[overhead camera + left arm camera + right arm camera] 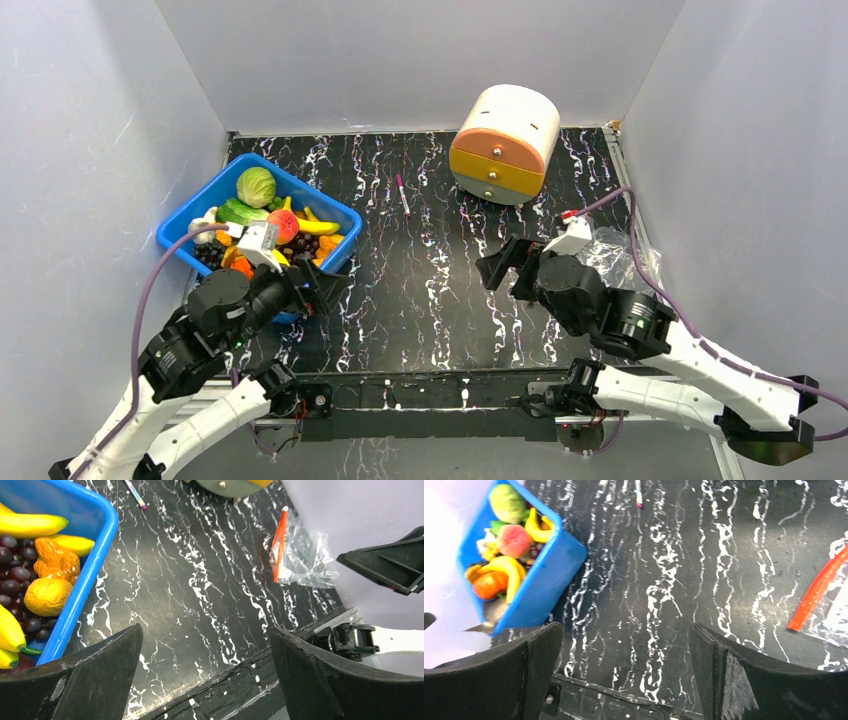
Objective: Place the food in the zip-top bag and seal the zipper
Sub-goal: Pick up the zipper food storage bag at the corner of the board.
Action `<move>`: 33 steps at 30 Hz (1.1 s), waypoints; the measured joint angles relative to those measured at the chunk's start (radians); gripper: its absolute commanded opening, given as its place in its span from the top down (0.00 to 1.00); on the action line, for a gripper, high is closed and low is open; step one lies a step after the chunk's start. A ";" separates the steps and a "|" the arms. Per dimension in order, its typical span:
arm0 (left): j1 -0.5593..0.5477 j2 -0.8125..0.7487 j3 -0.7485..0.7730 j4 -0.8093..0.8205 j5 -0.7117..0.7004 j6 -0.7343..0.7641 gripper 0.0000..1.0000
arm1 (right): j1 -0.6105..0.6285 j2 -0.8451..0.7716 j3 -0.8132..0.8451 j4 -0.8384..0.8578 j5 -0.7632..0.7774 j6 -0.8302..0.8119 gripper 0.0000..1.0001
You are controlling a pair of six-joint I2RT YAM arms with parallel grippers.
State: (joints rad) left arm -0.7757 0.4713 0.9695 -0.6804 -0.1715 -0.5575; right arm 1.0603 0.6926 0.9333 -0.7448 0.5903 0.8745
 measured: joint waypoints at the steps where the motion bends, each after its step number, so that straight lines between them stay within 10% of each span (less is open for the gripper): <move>1: 0.000 0.008 -0.008 0.000 0.000 0.000 0.02 | 0.000 0.020 0.003 -0.016 0.012 0.008 0.08; 14: -0.001 0.094 -0.101 0.029 0.052 -0.013 0.02 | -0.003 0.391 0.064 -0.195 0.100 0.049 0.56; 33: -0.001 0.198 -0.222 0.103 0.047 0.045 0.02 | -0.486 0.652 0.017 -0.158 0.176 0.008 0.75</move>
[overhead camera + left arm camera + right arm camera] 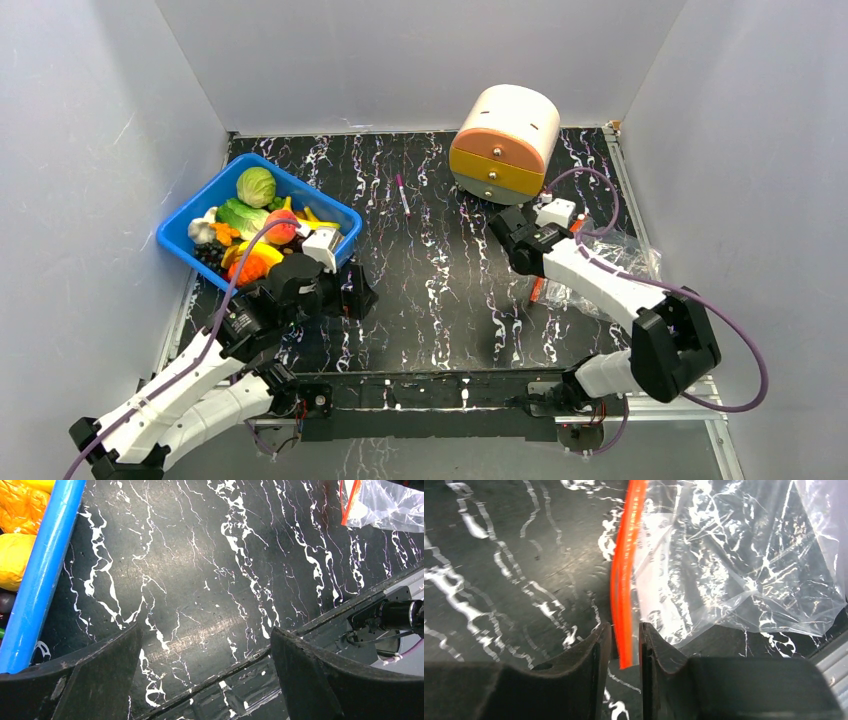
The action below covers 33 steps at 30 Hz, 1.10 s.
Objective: Place the food in the zip-top bag and seal the zipper
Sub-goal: Pick up the zipper food storage bag at the corner of the board.
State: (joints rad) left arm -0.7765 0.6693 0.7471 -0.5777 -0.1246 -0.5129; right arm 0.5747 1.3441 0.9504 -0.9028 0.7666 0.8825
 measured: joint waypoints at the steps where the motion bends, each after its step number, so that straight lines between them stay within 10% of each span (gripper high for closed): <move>1: 0.000 0.002 0.000 0.002 0.005 0.005 0.02 | -0.023 0.012 -0.010 0.007 -0.001 -0.002 0.75; 17: 0.000 -0.140 -0.042 0.059 0.108 0.083 0.02 | -0.158 0.157 -0.038 0.144 -0.042 -0.047 0.62; 33: 0.000 -0.137 -0.042 0.062 0.118 0.094 0.02 | -0.158 0.256 -0.038 0.188 -0.045 -0.059 0.73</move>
State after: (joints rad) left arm -0.7765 0.5323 0.7048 -0.5159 -0.0067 -0.4187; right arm 0.4168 1.6005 0.9123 -0.7143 0.7219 0.8238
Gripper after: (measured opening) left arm 0.983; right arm 0.315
